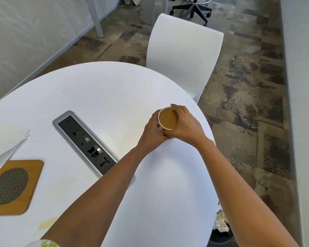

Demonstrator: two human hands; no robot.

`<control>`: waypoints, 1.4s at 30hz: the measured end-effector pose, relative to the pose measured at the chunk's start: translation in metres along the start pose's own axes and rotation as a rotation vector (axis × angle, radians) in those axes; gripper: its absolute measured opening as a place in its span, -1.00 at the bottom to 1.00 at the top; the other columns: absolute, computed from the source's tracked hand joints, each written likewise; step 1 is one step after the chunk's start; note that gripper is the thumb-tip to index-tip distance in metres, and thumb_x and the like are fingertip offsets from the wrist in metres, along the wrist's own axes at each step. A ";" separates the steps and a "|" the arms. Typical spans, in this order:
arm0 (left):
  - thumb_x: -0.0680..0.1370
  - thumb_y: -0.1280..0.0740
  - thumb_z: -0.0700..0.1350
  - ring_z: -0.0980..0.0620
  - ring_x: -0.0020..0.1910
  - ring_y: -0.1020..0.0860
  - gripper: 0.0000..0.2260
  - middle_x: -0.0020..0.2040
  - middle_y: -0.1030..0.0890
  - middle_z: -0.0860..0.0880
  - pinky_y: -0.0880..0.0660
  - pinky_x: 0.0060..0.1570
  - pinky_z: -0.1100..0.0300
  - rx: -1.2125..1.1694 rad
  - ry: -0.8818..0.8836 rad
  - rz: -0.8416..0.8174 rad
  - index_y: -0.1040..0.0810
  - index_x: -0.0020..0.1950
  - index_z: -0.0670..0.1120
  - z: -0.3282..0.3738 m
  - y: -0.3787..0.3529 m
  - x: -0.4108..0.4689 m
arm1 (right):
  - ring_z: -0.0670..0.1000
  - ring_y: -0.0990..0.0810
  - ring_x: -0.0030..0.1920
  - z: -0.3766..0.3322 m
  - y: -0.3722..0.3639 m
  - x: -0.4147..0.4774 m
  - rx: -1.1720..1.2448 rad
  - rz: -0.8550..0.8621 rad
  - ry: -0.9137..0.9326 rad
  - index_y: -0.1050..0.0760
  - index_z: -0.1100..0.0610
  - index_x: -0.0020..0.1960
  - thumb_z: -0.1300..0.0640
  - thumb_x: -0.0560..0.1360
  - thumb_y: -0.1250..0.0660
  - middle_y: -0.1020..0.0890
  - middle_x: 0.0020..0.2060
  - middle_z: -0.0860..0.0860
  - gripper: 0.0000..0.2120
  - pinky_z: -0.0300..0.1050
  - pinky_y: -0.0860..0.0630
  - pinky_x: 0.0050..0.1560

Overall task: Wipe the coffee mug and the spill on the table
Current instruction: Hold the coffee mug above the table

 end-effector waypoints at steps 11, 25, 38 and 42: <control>0.20 -0.58 -0.22 0.39 0.04 -0.48 -0.28 0.07 -0.49 0.39 -0.42 -0.17 0.53 0.001 -0.018 -0.004 -0.34 0.14 0.32 -0.007 -0.002 -0.002 | -0.05 -0.43 0.28 0.006 -0.008 -0.002 0.002 -0.012 -0.005 -0.17 -0.04 0.43 -0.22 0.21 -0.49 -0.35 0.36 -0.11 -0.10 -0.15 -0.38 0.02; 0.28 -0.52 -0.31 0.36 0.07 -0.47 -0.31 0.17 -0.46 0.21 -0.44 -0.13 0.50 -0.041 -0.064 -0.097 -0.32 0.22 0.21 -0.002 0.000 -0.004 | 0.02 -0.37 0.35 0.002 -0.006 -0.005 -0.004 -0.089 -0.002 -0.08 0.00 0.48 -0.21 0.26 -0.51 -0.24 0.43 -0.06 -0.04 0.01 -0.47 0.14; 0.48 -0.34 -0.25 0.20 0.36 -0.31 -0.38 0.40 -0.33 0.14 -0.29 0.31 0.27 0.158 -0.062 -0.064 -0.17 0.46 0.04 0.001 0.013 -0.018 | 0.13 -0.20 0.42 -0.013 0.001 -0.013 -0.041 -0.106 -0.026 0.02 0.10 0.53 -0.14 0.33 -0.48 -0.21 0.44 0.10 -0.01 0.03 -0.31 0.29; 0.51 -0.30 -0.28 0.05 0.39 -0.32 -0.44 0.44 -0.33 0.00 -0.30 0.36 0.08 0.243 -0.104 -0.050 -0.20 0.46 -0.05 0.009 0.026 -0.025 | 0.11 -0.16 0.46 -0.025 0.006 -0.020 -0.137 -0.056 0.000 -0.03 0.12 0.52 -0.14 0.37 -0.44 -0.20 0.48 0.10 -0.09 0.04 -0.21 0.39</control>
Point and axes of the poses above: each hand's wrist, its own x-axis towards the middle knuckle, its own y-axis out of the back of the hand, z = x × y, the point moved 4 cm from there along x, towards the middle knuckle
